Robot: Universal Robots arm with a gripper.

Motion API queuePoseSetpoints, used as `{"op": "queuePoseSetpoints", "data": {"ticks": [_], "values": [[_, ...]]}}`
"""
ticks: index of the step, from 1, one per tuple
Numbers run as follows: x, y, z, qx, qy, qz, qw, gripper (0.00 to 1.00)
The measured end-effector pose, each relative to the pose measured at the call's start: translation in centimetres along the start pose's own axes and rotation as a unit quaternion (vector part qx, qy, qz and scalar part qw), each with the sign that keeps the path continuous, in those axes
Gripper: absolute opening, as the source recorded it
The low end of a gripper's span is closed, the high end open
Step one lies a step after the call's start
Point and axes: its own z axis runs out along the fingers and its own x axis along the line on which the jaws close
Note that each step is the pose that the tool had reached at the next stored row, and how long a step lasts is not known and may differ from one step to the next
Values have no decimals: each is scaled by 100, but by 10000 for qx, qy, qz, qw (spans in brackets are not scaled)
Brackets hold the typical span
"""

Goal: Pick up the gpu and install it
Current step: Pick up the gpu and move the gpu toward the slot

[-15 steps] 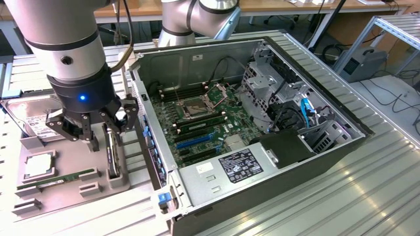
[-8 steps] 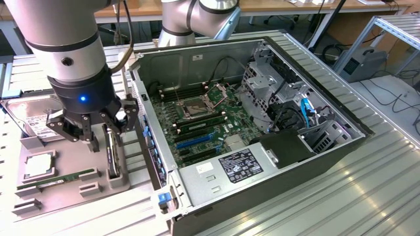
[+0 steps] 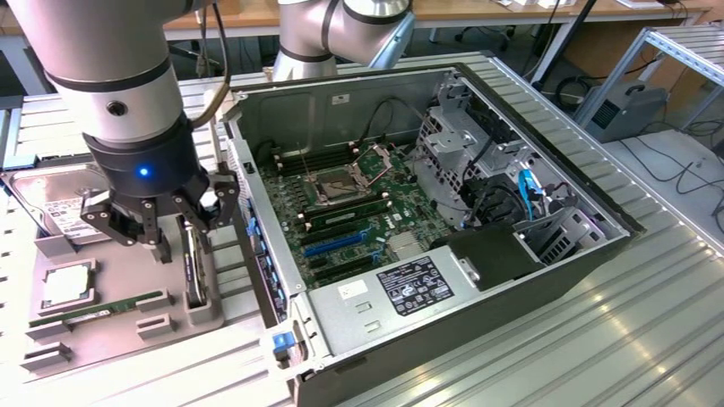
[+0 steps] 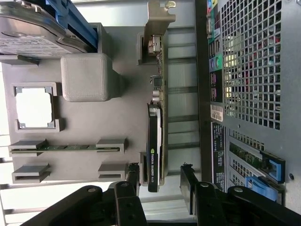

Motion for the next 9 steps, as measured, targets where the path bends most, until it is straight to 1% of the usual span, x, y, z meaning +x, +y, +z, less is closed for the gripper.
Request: {"op": "queuePoseSetpoints", "data": {"ticks": [1,2,3,4,5,6,7,9], "values": [[0,0,2,0,0,0,10000,48],[1,-1,5,-14,1,1,10000,48],[1,-1,7,-64,5,2,10000,48],[0,-3,7,-142,10,5,9999,48],[0,-4,8,-230,17,7,9997,48],[0,-5,9,-302,23,9,9995,48],[0,-6,10,-365,27,11,9993,48],[0,-6,12,-369,28,11,9993,48]]}}
